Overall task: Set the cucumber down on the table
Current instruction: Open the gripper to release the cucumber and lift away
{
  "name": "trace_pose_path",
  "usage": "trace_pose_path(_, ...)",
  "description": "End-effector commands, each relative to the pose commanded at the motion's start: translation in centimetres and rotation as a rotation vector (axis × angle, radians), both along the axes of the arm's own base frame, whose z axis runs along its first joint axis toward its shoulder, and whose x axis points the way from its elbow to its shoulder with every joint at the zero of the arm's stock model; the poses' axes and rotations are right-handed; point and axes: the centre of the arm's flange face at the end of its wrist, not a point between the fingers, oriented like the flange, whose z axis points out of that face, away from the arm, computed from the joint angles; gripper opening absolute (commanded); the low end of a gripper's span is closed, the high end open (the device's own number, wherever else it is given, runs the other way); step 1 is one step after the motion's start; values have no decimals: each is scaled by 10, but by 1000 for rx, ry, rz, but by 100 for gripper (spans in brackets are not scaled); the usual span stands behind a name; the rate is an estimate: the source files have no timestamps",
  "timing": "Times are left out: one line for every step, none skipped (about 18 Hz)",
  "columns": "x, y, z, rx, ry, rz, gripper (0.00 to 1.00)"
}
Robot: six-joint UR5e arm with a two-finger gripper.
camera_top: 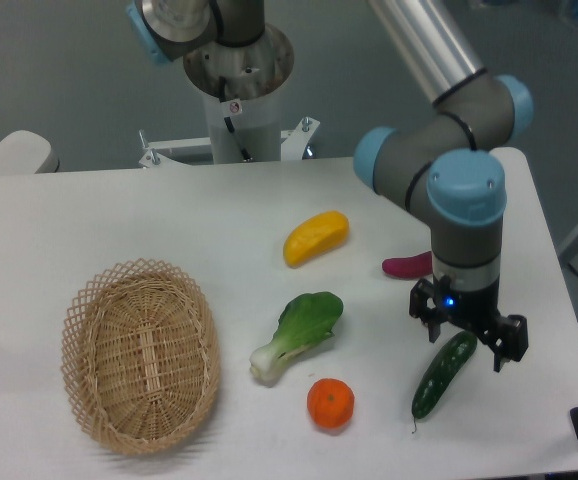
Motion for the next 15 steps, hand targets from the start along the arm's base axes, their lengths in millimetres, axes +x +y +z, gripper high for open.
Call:
trace_pose_path(-7,-14,7,-22,4,-28,100)
trace_pose_path(-13,-26,11,-42,7,-58,100)
trace_pose_path(-16,-33,12,-63,3,-92,100)
trace_pose_path(-22,-45,16,-83,4,-119,100)
trace_pose_path(-30,-59,17,-103,0,-142,100)
trace_pose_path(-34,-70,16,-123,-4,-173,100)
trace_pose_path(-38,-80,18,-140,-3,-205,100)
trace_pose_path(-43,-91,17,-159,-1,-241,100)
trace_pose_path(-47,-100,17,-173,-1,-270,100)
trace_pose_path(-51,-109,15,-188,-5,-291,100)
trace_pose_path(-53,-115,14,-197,-10,-308,100)
trace_pose_path(-55,-120,15,-203,-11,-318,100)
trace_pose_path(-56,-121,15,-206,-8,-324,100)
trace_pose_path(-56,-121,15,-206,-8,-324,100)
trace_pose_path(-56,-121,14,-206,-10,-324,100)
